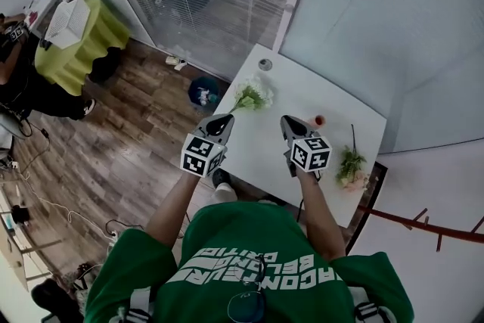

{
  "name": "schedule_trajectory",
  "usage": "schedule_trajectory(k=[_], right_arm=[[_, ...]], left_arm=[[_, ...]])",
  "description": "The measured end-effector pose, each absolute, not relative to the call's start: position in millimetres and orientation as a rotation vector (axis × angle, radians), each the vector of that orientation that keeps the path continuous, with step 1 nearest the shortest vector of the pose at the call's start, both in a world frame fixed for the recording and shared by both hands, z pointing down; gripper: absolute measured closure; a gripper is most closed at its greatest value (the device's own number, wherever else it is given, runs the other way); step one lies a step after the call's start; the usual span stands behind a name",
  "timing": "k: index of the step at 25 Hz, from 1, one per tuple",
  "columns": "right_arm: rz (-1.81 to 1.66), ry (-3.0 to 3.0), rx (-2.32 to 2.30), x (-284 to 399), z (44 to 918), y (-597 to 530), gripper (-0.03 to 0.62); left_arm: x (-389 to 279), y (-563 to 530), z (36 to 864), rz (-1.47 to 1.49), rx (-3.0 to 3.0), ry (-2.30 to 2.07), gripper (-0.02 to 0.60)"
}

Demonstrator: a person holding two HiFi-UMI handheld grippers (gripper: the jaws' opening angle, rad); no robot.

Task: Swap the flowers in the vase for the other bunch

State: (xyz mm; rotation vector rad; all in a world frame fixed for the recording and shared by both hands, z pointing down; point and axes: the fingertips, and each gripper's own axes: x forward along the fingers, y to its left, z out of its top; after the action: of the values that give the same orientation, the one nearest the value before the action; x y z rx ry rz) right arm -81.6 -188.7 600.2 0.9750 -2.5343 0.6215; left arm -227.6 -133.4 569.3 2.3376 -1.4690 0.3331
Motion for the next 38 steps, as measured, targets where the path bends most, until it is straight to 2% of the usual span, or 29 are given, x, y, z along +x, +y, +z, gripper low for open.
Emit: schedule_trajectory(k=[6, 13, 29, 36, 38], right_arm=[[0.655, -2.467, 1.035, -132.2, 625.4, -197.4, 0.579], [0.726, -2.363, 1.187, -154.7, 659.0, -216.3, 0.579], [0.882, -2.126, 1.387, -178.5, 740.3, -250.3, 0.568], [0.979, -2.065, 1.452, -186.7, 769.9, -273.5, 0.39], [1.002, -2.05, 1.459, -192.3, 777.9, -280.9, 0.358]], left_arm=[[-289.1, -128.9, 584.1, 0.341, 2.306, -1.469, 0.574], [-321.5, -145.5, 604.5, 0.368, 2.328, -1.401, 0.574], [-304.5, -188.1, 701.6, 0.44, 2.304, -1.209, 0.574], [-299.9, -199.6, 745.1, 0.461, 2.252, -1.178, 0.574], [-298.7, -198.2, 752.3, 0.463, 2.243, -1.172, 0.574]])
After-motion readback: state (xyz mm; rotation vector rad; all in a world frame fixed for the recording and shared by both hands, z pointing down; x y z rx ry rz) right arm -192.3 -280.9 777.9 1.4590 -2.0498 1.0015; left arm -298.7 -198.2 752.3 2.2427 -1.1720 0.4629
